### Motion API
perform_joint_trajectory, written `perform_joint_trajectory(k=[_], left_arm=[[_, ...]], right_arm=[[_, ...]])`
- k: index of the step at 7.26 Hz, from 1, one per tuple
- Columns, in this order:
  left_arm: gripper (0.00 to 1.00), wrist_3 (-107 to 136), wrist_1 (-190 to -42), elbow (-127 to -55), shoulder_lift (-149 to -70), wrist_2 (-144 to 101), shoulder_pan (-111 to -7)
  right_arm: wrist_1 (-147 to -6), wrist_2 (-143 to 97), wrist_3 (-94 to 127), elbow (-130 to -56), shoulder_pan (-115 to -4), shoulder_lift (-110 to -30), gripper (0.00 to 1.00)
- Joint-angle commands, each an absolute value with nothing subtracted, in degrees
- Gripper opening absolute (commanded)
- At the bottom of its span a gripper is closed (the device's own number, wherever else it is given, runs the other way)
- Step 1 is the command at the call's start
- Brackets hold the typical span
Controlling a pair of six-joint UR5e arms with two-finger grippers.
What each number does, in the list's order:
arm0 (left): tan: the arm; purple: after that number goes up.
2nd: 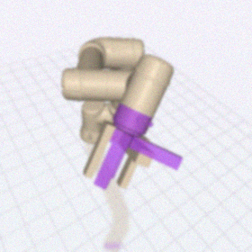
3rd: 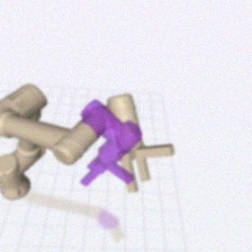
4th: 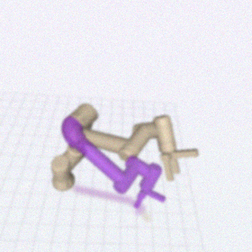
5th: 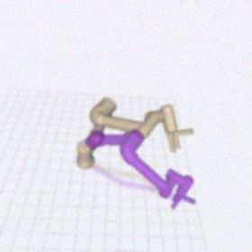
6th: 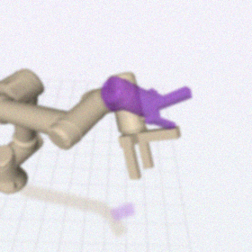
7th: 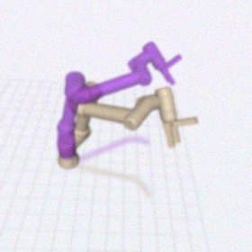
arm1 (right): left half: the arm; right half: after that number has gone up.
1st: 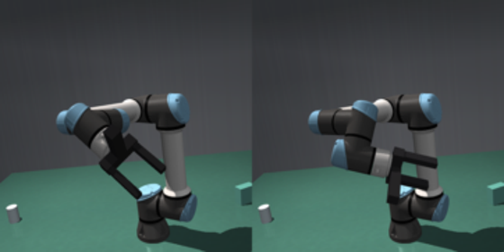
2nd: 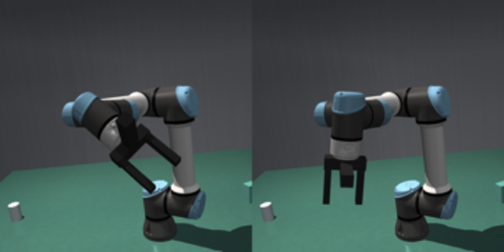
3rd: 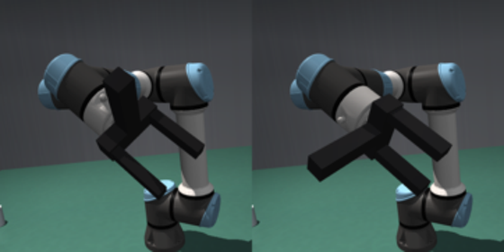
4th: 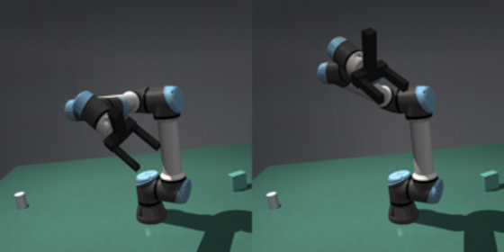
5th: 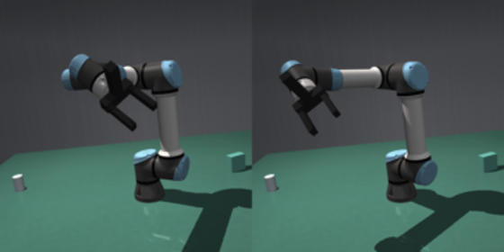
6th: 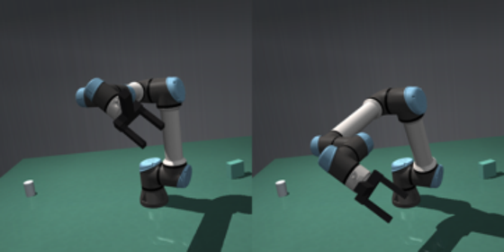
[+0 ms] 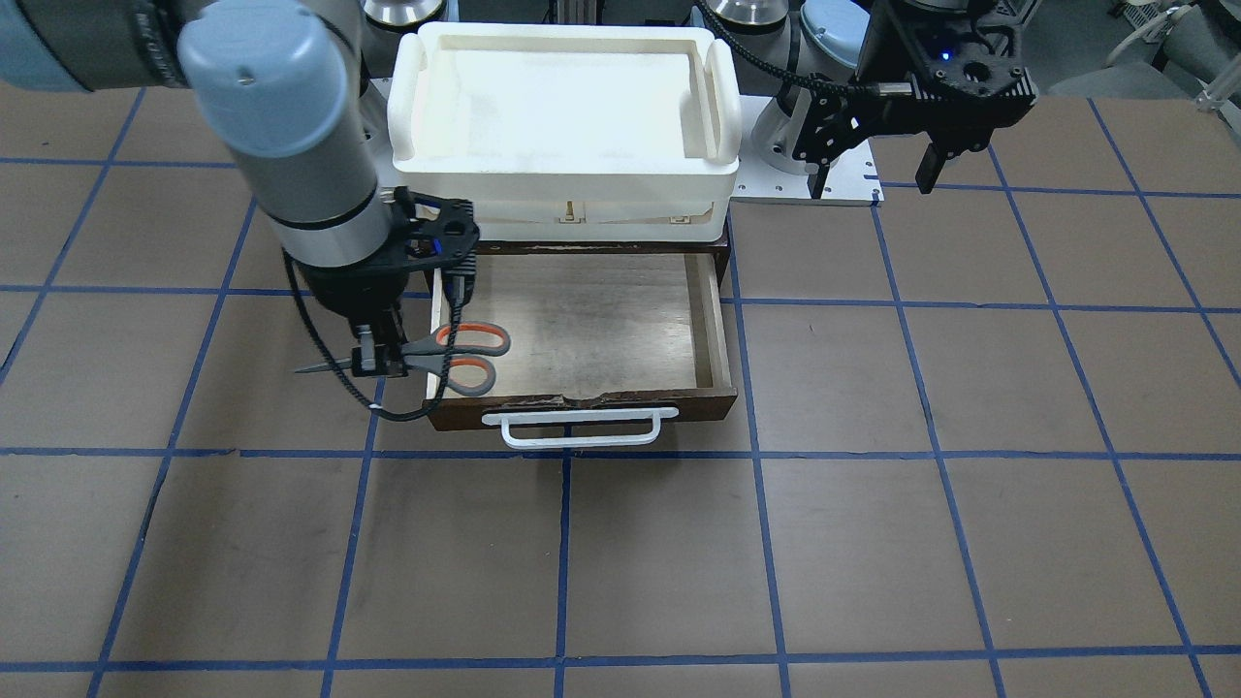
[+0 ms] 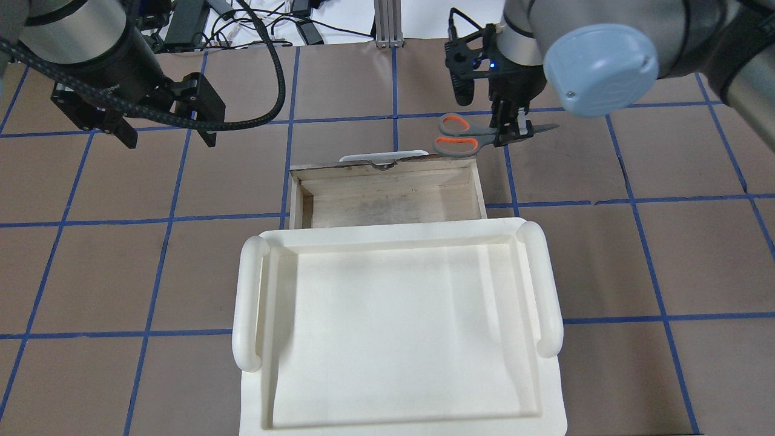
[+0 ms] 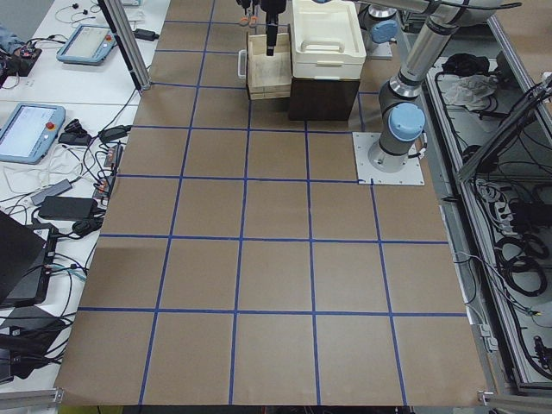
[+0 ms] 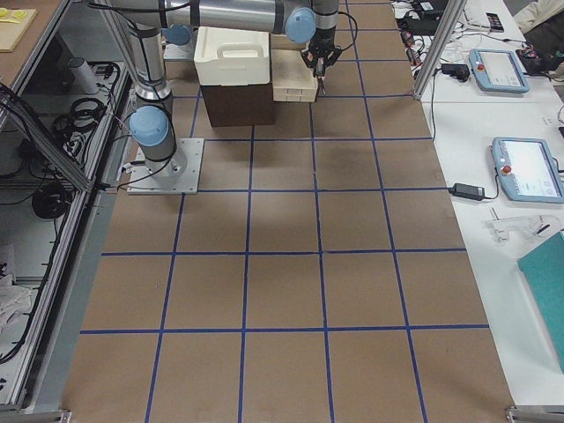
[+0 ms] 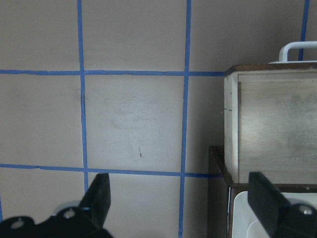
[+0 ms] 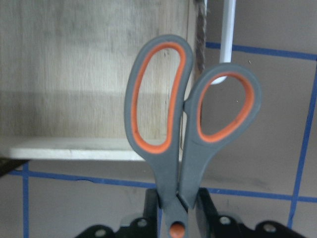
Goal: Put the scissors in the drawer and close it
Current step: 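Carry the scissors with the right gripper over the open drawer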
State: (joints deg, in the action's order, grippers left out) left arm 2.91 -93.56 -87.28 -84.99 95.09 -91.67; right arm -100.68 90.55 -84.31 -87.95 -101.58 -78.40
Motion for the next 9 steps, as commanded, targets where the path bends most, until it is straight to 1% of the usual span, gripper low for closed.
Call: perform_joint_trajectory(k=[1,4,9], left_arm=[[1.0,2.9,-93.5,-87.3,-85.1,95.1,-91.7],[1.0,3.0,-93.5,-87.3,-85.0,95.1,-91.7],[1.0,3.0,-93.3,-87.3,-85.1,95.1,-91.7]], right_arm=[[-101.6,90.4,-76.5,-88.1,-110.1,-78.0,0.0],[-105.1,90.6,-74.9,-88.3,-115.5,-73.8,0.0],[-106.3,90.8,-74.3,-88.2,-115.8,-70.5,0.0]])
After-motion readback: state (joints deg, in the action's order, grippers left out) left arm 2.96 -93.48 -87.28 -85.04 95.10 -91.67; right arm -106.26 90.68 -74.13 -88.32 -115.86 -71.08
